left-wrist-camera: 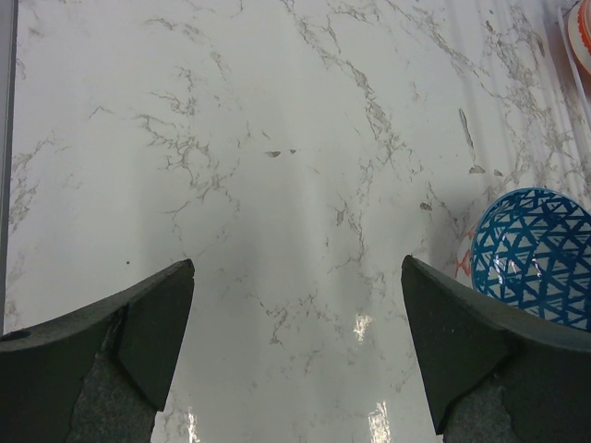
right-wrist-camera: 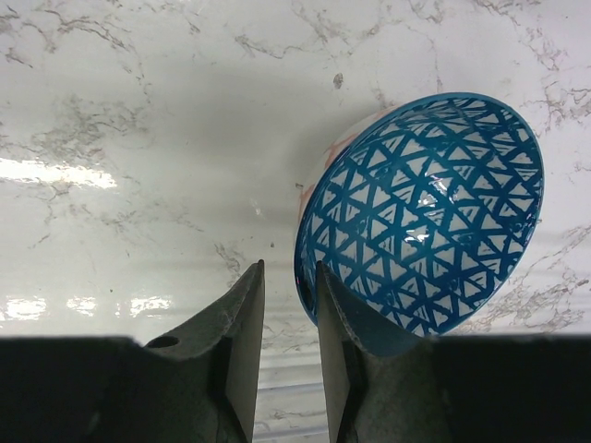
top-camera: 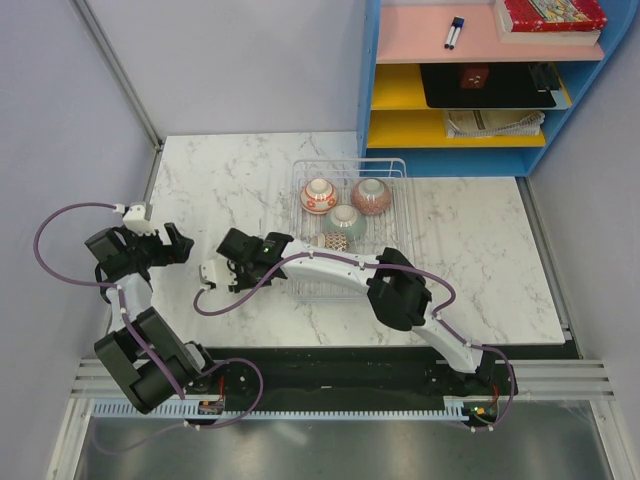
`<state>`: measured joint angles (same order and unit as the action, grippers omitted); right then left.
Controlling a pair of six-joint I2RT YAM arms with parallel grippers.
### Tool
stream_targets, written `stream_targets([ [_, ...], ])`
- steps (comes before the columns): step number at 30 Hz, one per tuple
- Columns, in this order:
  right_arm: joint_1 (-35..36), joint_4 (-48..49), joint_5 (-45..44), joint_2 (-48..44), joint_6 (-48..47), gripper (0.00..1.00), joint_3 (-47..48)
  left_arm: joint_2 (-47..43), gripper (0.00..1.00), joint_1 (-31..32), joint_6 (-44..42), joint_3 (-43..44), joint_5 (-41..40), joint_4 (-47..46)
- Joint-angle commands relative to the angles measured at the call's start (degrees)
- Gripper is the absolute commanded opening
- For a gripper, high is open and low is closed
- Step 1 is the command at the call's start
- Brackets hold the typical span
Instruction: Load the bowls into the dish rack
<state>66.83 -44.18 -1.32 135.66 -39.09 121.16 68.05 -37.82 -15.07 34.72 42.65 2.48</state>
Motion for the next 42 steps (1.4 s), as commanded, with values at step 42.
stream_targets([
  [42, 0.3, 1.6, 0.4, 1.5, -0.5, 0.2, 0.6, 1.4, 1.0, -3.4, 3.6, 1.1, 3.3, -2.2],
])
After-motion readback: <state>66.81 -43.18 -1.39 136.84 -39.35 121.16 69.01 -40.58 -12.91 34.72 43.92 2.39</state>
